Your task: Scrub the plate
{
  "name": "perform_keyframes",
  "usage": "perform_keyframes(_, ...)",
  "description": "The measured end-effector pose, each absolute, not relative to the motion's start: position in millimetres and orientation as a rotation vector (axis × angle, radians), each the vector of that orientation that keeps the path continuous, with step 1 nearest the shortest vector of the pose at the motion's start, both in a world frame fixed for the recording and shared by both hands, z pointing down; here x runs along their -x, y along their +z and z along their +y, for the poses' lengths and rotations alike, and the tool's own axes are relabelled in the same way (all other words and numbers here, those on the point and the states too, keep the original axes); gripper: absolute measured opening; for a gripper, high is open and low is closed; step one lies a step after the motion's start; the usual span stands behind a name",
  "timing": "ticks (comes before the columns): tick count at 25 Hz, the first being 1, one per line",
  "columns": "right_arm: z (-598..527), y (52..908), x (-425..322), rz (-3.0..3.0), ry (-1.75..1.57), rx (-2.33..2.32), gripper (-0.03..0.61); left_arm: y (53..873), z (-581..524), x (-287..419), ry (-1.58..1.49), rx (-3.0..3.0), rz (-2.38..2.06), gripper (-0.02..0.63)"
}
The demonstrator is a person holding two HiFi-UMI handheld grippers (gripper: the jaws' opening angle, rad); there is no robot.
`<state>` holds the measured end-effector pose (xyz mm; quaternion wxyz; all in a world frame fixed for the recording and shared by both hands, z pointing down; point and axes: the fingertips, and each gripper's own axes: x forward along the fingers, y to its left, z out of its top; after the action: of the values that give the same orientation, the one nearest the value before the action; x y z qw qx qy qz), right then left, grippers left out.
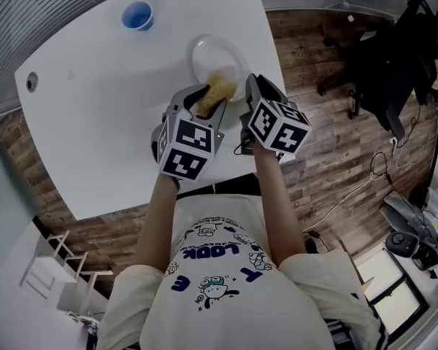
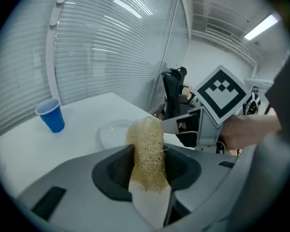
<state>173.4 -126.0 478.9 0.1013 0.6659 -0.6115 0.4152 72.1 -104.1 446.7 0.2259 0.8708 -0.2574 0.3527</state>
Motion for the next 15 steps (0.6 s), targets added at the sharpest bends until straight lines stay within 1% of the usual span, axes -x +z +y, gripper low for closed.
perform_keyframes(4, -131, 460, -171, -1.845, 1.133, -1.978, 0.052, 439, -110, -65, 0.94, -2.399, -0.765, 0.181)
perform_keyframes(7, -132, 449, -164, -1.868, 1.077, -1.973, -0.006, 432, -114, -57, 0.911, -2.394, -0.821, 0.181)
perform_keyframes(15, -139, 426, -131, -1.996, 1.014, -1.895, -0.006, 413, -125, -29, 0.821, -2.349, -0.995, 0.181)
